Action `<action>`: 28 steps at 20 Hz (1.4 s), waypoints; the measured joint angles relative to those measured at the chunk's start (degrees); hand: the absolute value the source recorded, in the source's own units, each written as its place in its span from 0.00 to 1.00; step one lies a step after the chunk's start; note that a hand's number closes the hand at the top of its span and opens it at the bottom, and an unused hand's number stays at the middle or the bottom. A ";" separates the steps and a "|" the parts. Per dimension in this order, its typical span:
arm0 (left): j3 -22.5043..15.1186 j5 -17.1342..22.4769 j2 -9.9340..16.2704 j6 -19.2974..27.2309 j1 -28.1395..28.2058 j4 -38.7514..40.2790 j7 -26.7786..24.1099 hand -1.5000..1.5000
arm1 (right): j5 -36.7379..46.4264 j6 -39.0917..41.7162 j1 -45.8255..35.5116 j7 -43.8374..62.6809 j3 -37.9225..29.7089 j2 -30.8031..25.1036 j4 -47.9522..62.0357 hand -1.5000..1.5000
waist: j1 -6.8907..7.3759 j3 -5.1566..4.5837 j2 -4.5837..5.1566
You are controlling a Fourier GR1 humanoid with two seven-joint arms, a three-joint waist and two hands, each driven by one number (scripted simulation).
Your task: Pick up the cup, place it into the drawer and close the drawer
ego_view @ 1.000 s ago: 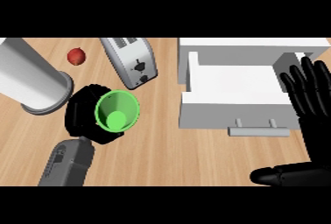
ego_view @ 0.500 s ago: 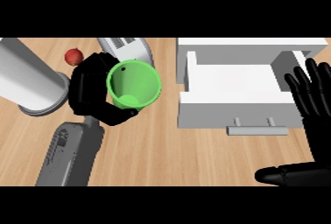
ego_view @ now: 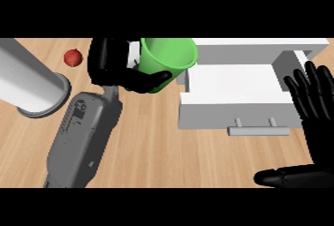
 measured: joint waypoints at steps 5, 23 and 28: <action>-0.75 -0.31 0.13 1.89 -6.37 6.14 1.08 1.00 | -0.57 0.44 -0.40 -0.02 -0.84 -0.56 0.60 0.00 | -0.09 -0.01 0.04; -10.49 9.96 -0.08 12.91 -24.84 34.36 -5.66 1.00 | -1.02 1.76 -0.98 -1.30 -1.11 -0.96 2.45 0.00 | -1.73 0.01 0.42; -13.35 13.83 -0.08 13.07 -28.50 42.09 -7.40 1.00 | -1.76 2.15 -0.78 -1.57 -1.56 -1.11 2.00 0.00 | -2.38 0.02 0.58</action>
